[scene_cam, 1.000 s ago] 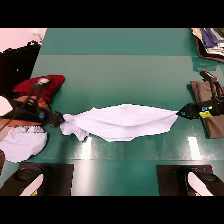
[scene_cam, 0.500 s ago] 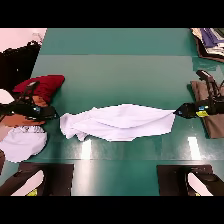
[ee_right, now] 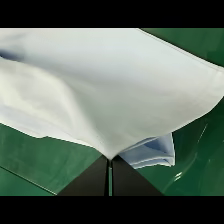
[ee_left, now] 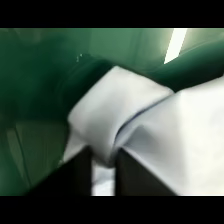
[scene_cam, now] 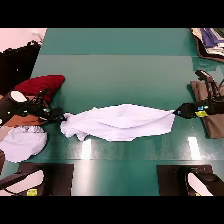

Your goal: Fold the shirts.

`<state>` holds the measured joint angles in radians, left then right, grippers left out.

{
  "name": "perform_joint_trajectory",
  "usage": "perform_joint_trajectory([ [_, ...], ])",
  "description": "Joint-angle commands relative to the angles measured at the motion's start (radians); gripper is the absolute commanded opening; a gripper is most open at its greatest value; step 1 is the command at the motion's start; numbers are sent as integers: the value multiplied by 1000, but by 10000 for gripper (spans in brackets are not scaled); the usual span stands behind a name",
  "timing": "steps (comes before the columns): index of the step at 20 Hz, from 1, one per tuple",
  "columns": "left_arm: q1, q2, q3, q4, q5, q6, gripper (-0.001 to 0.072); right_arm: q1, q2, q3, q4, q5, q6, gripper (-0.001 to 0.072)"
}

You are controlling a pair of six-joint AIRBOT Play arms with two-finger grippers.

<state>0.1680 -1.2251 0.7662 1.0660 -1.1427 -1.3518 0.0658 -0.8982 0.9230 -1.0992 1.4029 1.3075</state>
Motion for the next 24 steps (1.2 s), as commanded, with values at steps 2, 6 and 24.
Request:
perform_joint_trajectory([
  [2, 1, -4, 8, -28, 13, -10, 24, 0, 0, 0, 0, -17, 0, 12],
  [6, 1, 107, 170, -27, 5, -38, 23, -2, 0, 111, -5, -38, -15, 12],
  [24, 1, 457, 1308, -265, -95, -87, 24, -1, -3, 991, -203, 172, 30, 12],
])
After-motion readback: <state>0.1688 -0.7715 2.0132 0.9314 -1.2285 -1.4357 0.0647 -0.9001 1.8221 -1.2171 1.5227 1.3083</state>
